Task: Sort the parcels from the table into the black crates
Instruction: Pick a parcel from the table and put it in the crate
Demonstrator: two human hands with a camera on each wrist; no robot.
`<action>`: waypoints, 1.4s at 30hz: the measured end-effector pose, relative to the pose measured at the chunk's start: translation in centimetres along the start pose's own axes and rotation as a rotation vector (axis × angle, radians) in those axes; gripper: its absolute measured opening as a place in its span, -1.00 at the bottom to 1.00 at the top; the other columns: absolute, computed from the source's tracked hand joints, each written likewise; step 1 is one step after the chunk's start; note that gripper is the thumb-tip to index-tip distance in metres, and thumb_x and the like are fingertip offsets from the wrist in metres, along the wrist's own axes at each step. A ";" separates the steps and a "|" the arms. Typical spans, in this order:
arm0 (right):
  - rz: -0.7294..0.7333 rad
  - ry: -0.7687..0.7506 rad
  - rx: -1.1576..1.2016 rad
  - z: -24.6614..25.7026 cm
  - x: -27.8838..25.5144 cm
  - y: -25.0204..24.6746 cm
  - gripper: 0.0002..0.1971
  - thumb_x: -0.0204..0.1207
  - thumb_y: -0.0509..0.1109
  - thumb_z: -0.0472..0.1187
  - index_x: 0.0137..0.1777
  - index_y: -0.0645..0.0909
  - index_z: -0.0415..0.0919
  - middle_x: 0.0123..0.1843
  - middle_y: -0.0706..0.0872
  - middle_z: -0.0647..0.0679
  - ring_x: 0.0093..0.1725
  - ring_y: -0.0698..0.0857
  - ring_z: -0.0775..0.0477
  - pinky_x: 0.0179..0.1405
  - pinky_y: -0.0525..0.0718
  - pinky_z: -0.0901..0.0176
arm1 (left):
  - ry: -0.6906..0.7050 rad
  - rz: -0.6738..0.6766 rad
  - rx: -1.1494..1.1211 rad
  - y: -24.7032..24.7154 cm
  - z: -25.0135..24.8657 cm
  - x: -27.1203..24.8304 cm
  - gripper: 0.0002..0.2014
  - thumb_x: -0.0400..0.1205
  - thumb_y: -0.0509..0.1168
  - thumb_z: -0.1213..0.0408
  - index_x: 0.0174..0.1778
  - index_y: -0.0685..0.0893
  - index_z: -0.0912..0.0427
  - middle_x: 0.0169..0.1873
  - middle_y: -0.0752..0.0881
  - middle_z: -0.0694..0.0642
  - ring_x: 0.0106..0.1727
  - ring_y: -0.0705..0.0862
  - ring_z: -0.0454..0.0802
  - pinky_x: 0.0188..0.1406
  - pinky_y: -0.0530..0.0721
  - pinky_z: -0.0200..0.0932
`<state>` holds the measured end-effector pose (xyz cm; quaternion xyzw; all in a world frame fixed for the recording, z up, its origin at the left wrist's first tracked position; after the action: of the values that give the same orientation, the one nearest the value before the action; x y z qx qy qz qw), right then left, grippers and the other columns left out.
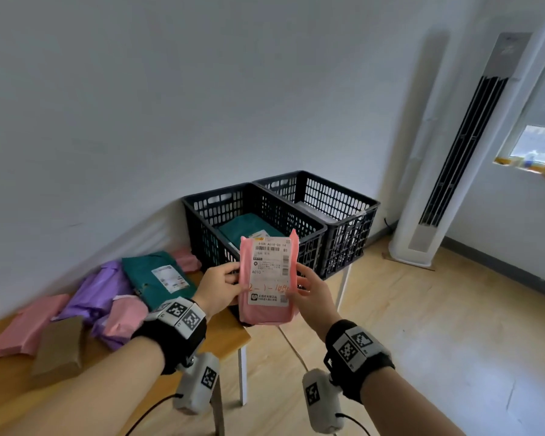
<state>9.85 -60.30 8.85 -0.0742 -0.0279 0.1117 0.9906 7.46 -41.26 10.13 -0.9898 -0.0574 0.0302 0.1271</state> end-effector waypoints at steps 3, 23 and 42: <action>0.024 -0.015 0.007 1.1 2.1 -2.8 -0.49 0.58 0.26 -0.51 0.48 0.42 -0.12 0.17 0.68 -0.09 0.06 0.68 0.11 -0.24 0.74 0.33 | 0.005 0.014 -0.017 1.8 -2.3 1.9 -0.52 0.57 0.31 0.59 0.43 0.50 0.29 0.11 0.76 0.25 0.10 0.75 0.10 0.05 0.76 0.03; 0.127 0.017 0.003 6.9 28.8 -7.7 -0.35 0.45 0.37 -0.57 0.54 0.38 -0.20 0.16 0.72 -0.22 0.13 0.74 -0.20 0.13 0.73 -0.23 | 0.040 -0.036 -0.085 0.5 -11.4 25.5 -0.49 0.55 0.37 0.54 0.37 0.48 0.06 0.06 0.76 0.23 0.04 0.77 0.13 -0.07 0.78 0.14; 0.442 0.243 -0.168 -0.8 50.5 4.6 -0.35 0.45 0.28 -0.61 0.54 0.37 -0.21 0.29 0.65 -0.24 0.27 0.66 -0.24 0.19 0.69 -0.24 | -0.347 -0.222 0.123 -7.2 -2.1 42.1 -0.69 0.59 0.25 0.50 0.24 0.57 0.20 0.13 0.71 0.20 0.00 0.73 0.17 0.00 0.76 0.23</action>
<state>58.10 -44.56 9.31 -0.1731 0.0991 0.3131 0.9285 48.63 -29.78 12.09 -0.9477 -0.1851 0.1895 0.1778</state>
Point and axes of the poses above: each hand's wrist, its own x-axis towards the middle knuckle, its own y-axis out of the palm, z = x × y, the point moved 4 cm from there along x, towards the middle knuckle
